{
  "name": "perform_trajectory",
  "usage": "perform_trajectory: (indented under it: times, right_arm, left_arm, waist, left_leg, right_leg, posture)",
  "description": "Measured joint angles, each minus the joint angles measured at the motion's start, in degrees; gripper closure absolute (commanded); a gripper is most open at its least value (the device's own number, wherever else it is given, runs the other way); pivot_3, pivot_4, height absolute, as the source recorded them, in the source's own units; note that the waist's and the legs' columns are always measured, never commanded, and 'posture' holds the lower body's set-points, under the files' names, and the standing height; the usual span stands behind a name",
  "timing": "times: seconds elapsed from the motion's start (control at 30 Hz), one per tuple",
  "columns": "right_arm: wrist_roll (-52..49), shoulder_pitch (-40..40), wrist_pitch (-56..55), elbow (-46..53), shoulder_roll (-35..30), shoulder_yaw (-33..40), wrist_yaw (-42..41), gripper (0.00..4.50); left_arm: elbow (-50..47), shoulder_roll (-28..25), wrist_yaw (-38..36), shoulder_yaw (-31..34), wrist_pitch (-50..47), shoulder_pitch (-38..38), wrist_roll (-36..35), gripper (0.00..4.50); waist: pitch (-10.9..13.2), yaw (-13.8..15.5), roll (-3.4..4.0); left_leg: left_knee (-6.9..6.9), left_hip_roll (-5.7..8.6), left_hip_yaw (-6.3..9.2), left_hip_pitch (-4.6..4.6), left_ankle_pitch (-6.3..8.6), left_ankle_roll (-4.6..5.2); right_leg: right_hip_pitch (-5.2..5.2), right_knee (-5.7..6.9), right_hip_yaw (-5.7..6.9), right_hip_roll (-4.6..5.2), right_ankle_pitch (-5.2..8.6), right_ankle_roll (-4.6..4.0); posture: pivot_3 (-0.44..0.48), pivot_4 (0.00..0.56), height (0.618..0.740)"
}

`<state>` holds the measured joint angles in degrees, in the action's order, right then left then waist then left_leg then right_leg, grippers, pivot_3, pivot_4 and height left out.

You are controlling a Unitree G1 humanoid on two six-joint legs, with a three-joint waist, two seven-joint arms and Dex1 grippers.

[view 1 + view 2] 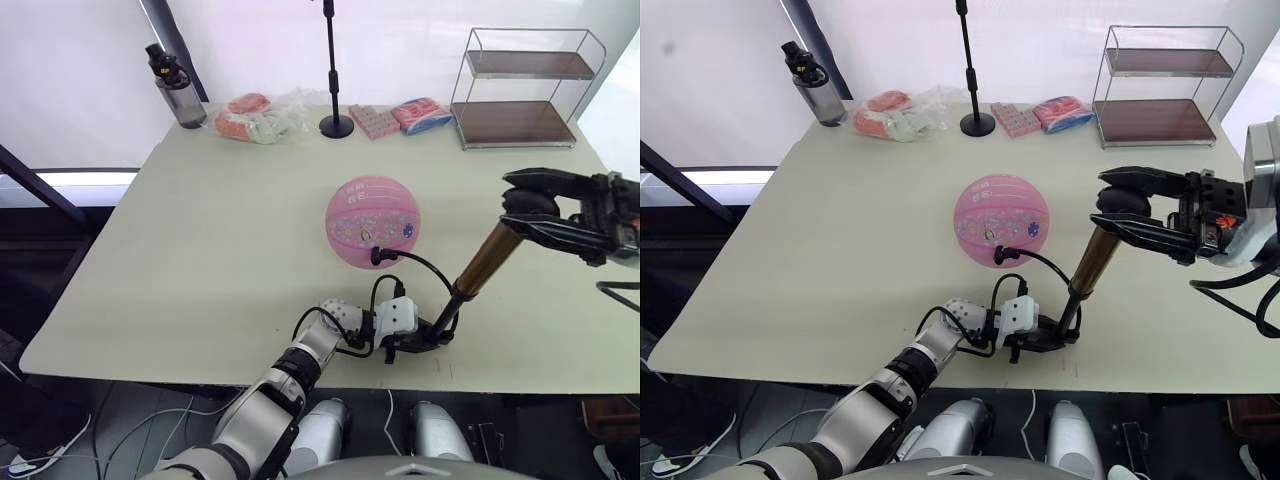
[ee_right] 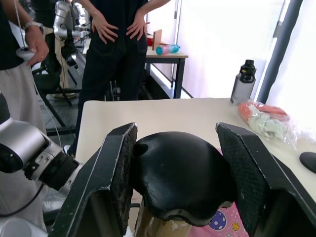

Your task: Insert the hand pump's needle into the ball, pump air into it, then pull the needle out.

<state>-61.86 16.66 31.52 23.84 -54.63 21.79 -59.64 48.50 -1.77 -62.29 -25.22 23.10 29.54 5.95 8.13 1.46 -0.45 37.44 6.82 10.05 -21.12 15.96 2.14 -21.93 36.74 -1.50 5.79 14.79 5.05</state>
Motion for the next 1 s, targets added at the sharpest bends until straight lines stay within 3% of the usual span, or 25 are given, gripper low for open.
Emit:
perform_trajectory:
  times: [0.23,0.33,1.0]
  right_arm:
    - [2.72,-2.69,-2.15,0.86,0.11,1.67,-2.52,2.4]
    - [5.91,-6.25,-6.62,1.4,3.39,0.95,-3.51,2.4]
    - [30.12,-20.05,-31.25,-5.82,18.59,-16.25,-3.44,2.4]
  left_arm:
    - [0.02,-0.09,0.0,-0.12,-0.02,0.04,0.06,3.41]
    - [0.27,-0.22,0.09,-0.11,-0.15,0.1,0.2,3.41]
    - [-0.3,-0.84,0.39,-0.09,-0.17,-0.69,0.62,3.41]
  waist:
    - [-0.03,0.13,0.04]
    - [-0.14,0.04,-0.16]
    - [-0.53,-0.56,-0.31]
  left_leg:
    - [0.0,0.0,0.0,0.02,0.0,0.0]
    - [-0.02,-0.05,0.0,0.19,0.0,0.0]
    - [-0.08,-0.07,0.04,0.43,0.01,-0.02]
  right_leg:
    - [0.0,0.0,0.01,-0.03,0.0,0.0]
    - [0.09,0.01,0.0,-0.08,0.01,0.01]
    - [0.24,0.0,-0.02,-0.22,0.03,0.01]
  posture:
    - [0.0,0.15,0.736]
    - [0.0,0.15,0.736]
    - [0.0,0.15,0.736]
